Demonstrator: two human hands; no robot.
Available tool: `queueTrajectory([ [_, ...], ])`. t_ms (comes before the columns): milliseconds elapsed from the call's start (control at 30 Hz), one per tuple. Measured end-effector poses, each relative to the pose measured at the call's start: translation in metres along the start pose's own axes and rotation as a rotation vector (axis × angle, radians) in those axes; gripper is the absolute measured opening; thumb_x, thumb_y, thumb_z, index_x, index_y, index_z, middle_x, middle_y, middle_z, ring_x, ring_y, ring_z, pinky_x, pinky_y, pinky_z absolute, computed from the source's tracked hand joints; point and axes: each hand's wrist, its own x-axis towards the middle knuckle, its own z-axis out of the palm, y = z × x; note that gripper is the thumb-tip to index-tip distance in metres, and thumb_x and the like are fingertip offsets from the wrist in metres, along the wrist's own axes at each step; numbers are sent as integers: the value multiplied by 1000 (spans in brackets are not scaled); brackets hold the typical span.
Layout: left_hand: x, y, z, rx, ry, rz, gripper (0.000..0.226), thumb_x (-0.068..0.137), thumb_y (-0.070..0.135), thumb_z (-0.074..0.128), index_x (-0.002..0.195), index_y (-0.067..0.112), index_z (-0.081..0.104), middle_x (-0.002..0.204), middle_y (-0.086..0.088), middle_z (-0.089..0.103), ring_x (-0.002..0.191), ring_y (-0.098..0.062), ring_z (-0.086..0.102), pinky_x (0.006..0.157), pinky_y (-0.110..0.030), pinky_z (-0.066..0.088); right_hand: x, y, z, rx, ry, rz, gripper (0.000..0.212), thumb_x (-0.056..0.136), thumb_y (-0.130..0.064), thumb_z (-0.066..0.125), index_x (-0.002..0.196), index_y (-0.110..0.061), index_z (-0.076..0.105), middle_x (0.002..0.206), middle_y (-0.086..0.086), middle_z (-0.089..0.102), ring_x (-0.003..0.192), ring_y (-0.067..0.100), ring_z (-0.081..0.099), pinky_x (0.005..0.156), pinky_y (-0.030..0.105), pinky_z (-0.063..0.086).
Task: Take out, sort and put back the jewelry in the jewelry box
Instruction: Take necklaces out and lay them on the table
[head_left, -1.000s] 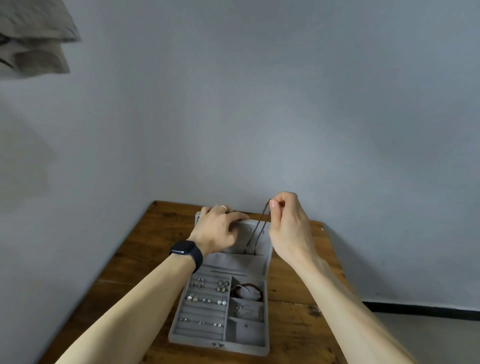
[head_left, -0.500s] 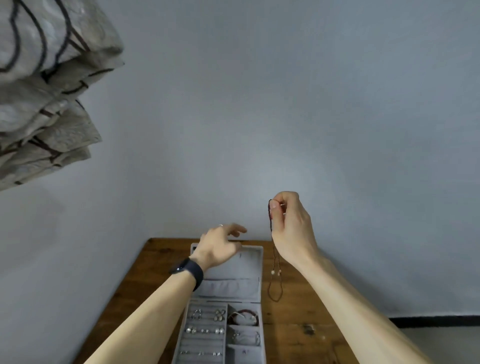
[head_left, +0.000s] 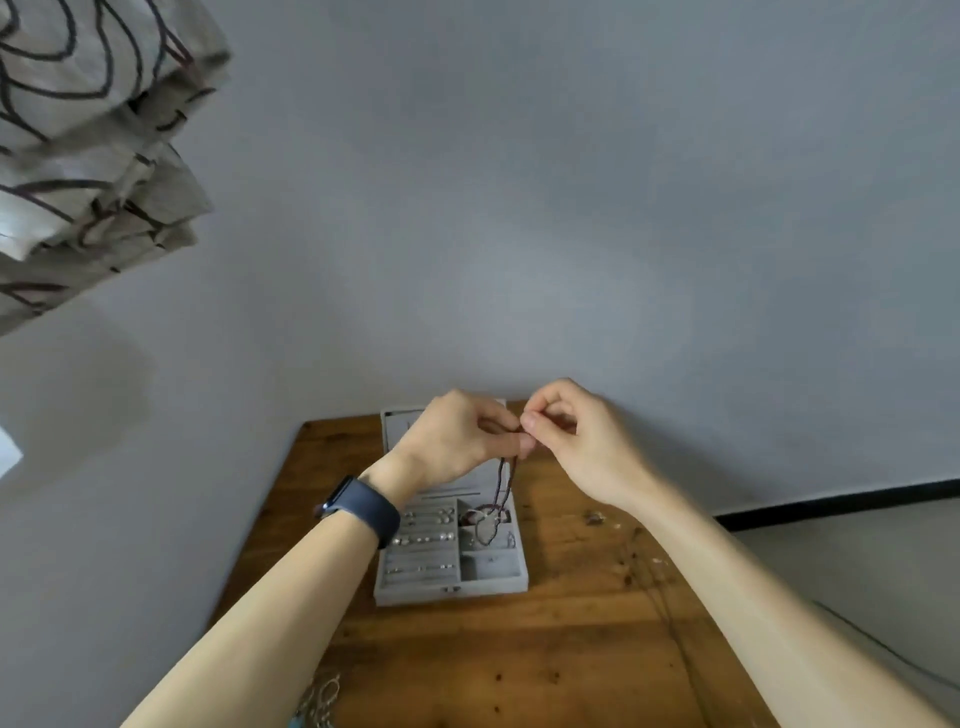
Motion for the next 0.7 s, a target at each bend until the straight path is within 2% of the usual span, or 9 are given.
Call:
queueTrajectory([
  [100, -27, -2, 15, -70, -37, -11, 19, 84, 41, 78, 85, 23, 81, 80, 11, 77, 76, -1, 71, 77, -13, 49, -38, 4, 1, 55, -32, 28, 5, 96, -32, 63, 93, -36, 60, 89, -13, 73, 80, 7, 67, 86, 41, 55],
  [167, -44, -2, 30, -105, -52, -8, 19, 86, 38, 76, 85, 19, 80, 80, 9, 77, 74, -2, 71, 73, -11, 48, -63, 7, 4, 115, -35, 58, 1, 99, -29, 61, 98, -29, 61, 88, -13, 72, 75, 7, 66, 80, 34, 56],
  [233, -58, -1, 45, -158, -56, -11, 20, 89, 34, 74, 87, 15, 79, 80, 5, 77, 73, -7, 72, 71, -12, 51, -86, 10, 9, 186, -44, 113, 8, 102, -26, 56, 102, -22, 63, 88, -10, 71, 77, 8, 66, 76, 29, 55],
  [300, -67, -1, 57, -228, -52, -29, 21, 90, 31, 73, 90, 10, 78, 81, -1, 77, 76, -16, 74, 74, -19, 56, -106, 16, 16, 262, -45, 194, 13, 103, -27, 52, 103, -20, 64, 88, -9, 71, 82, 8, 66, 74, 29, 55],
  [400, -76, -4, 70, -365, -19, -84, 25, 92, 28, 72, 93, 4, 76, 85, -10, 77, 83, -28, 74, 81, -36, 59, -132, 24, 26, 347, -81, 284, 18, 103, -28, 52, 100, -16, 66, 89, -6, 71, 85, 4, 65, 74, 19, 50],
  [500, -80, -4, 81, -475, -15, -150, 31, 94, 28, 70, 92, -3, 73, 88, -16, 75, 82, -28, 71, 88, -45, 55, -153, 25, 35, 362, -138, 329, 21, 103, -26, 54, 90, -15, 67, 86, -6, 70, 83, 0, 65, 73, 13, 48],
  [633, -80, -4, 82, -596, 13, -250, 27, 95, 33, 67, 85, 8, 70, 82, -9, 73, 78, -23, 69, 79, -36, 54, -182, 35, 43, 358, -167, 383, 23, 102, -27, 54, 90, -13, 67, 85, -4, 71, 85, 4, 66, 77, 17, 51],
  [700, -76, -10, 74, -656, 79, -287, 25, 96, 33, 66, 84, 11, 68, 82, -5, 70, 77, -23, 69, 81, -36, 51, -196, 41, 44, 376, -166, 429, 24, 102, -29, 54, 88, -15, 67, 82, -8, 69, 84, 4, 65, 78, 21, 51],
])
